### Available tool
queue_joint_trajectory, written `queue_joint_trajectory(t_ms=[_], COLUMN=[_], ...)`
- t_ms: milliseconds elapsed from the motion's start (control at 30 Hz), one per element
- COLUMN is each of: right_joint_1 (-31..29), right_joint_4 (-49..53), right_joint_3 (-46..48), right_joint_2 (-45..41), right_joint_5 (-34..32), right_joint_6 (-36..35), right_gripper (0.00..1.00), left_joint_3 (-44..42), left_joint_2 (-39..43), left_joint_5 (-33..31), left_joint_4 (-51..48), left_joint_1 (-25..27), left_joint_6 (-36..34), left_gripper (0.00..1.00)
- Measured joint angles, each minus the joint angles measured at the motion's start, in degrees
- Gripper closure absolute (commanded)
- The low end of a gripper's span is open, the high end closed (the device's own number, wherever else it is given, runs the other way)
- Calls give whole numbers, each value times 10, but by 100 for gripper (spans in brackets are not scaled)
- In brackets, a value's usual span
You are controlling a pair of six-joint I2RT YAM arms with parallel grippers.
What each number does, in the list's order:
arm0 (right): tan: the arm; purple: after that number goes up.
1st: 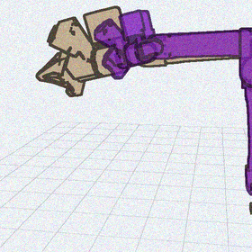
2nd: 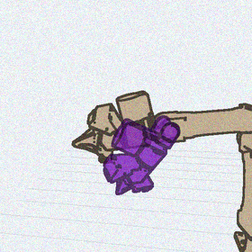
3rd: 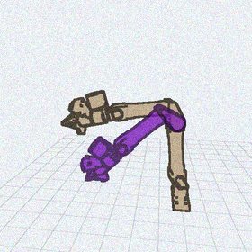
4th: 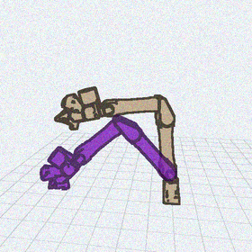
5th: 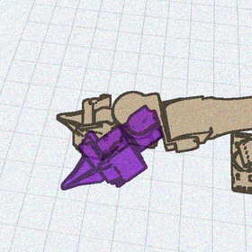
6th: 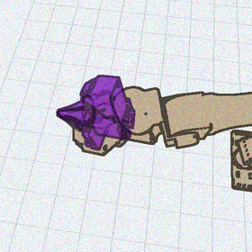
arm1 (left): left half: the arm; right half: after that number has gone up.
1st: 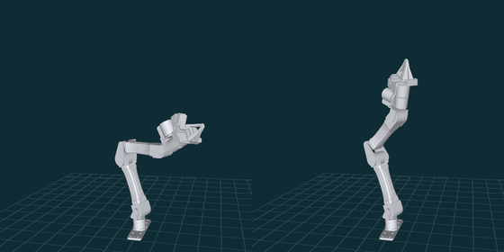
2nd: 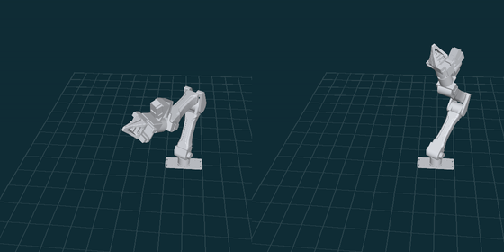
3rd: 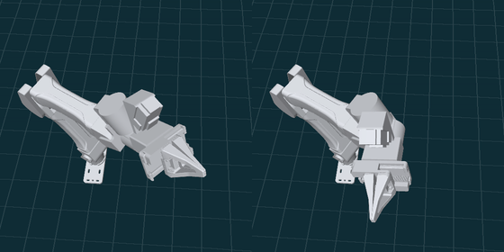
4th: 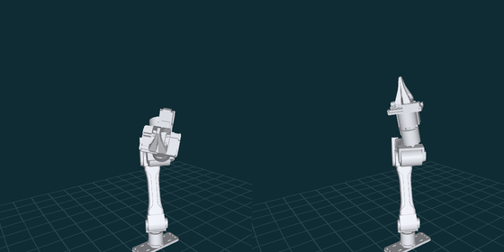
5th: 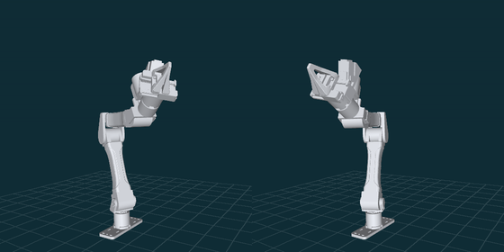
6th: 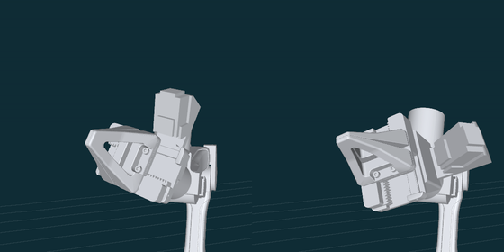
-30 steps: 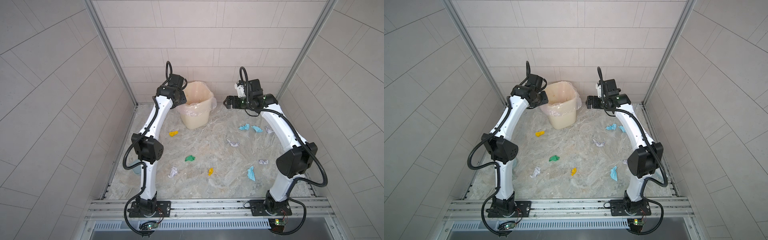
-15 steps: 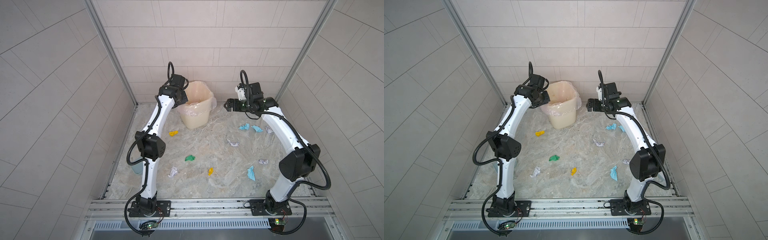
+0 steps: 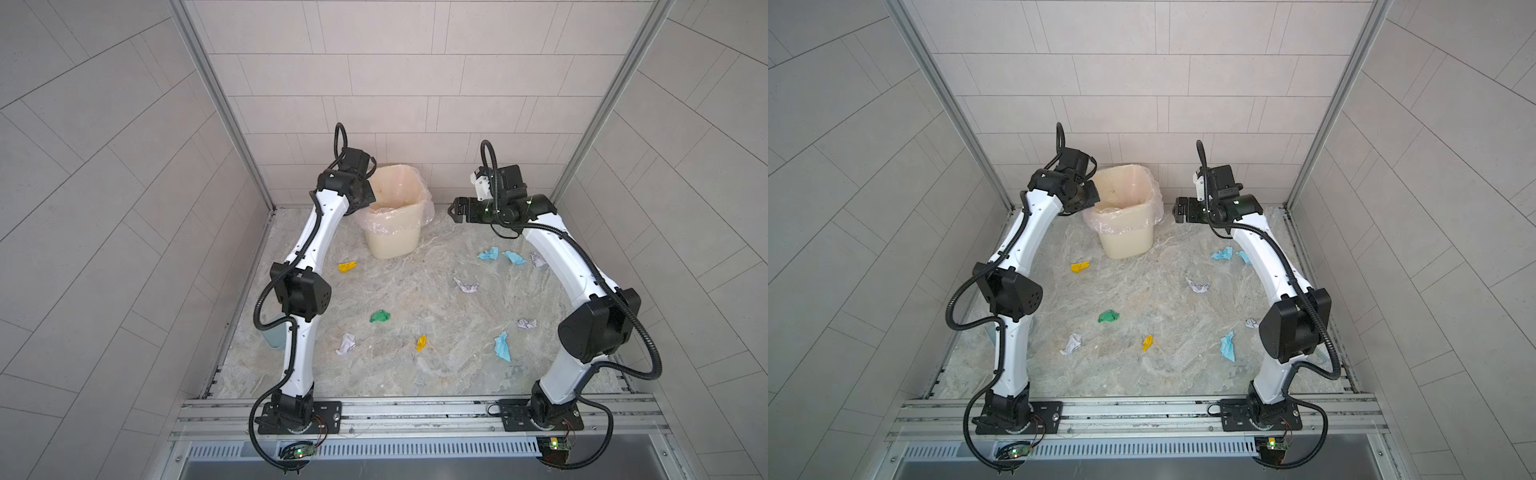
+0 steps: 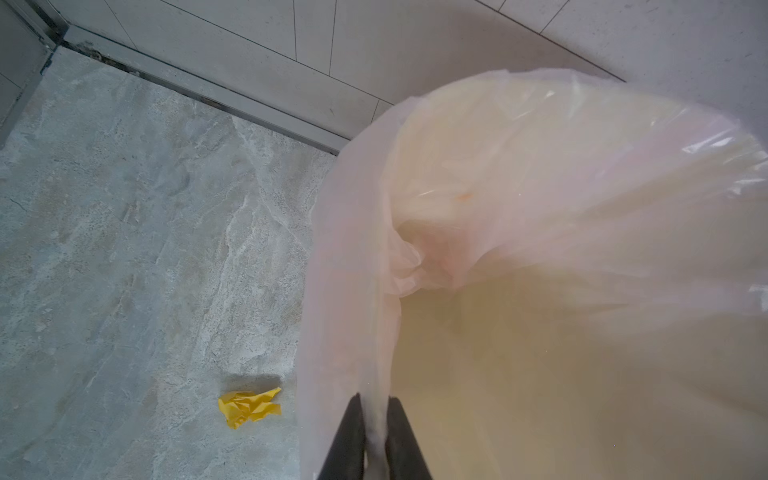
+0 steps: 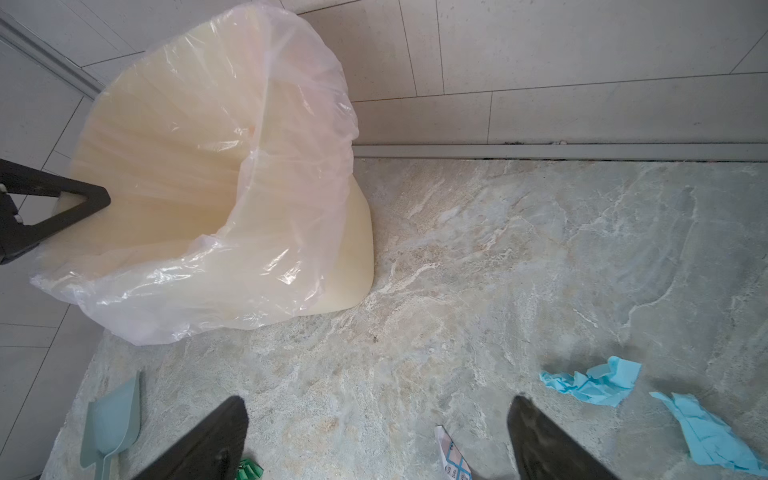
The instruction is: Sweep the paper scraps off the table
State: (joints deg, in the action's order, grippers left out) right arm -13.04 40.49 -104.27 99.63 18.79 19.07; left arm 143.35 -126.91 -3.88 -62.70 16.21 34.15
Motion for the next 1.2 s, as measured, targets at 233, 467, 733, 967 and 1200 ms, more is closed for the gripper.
queue_joint_trajectory(t_ms=[233, 467, 733, 967, 1200], right_joint_1=[1, 2, 3, 3, 3], right_joint_4=[0, 0, 0, 0, 0], right_joint_3=[0, 0, 0, 0, 0], right_joint_2=[0, 0, 0, 0, 0], right_joint_5=[0, 0, 0, 0, 0], right_joint_6=[0, 0, 0, 0, 0], right_gripper=[0, 0, 1, 1, 0], left_joint_3=[0, 12, 16, 16, -29], left_joint_2=[-1, -8, -9, -9, 17], left_joint_5=[-2, -12, -48, -82, -119], left_joint_4=[2, 0, -13, -16, -10], left_joint_1=[0, -1, -14, -52, -80], left_joint_6=[-3, -2, -7, -12, -11], left_gripper=[100, 100, 100, 100, 100])
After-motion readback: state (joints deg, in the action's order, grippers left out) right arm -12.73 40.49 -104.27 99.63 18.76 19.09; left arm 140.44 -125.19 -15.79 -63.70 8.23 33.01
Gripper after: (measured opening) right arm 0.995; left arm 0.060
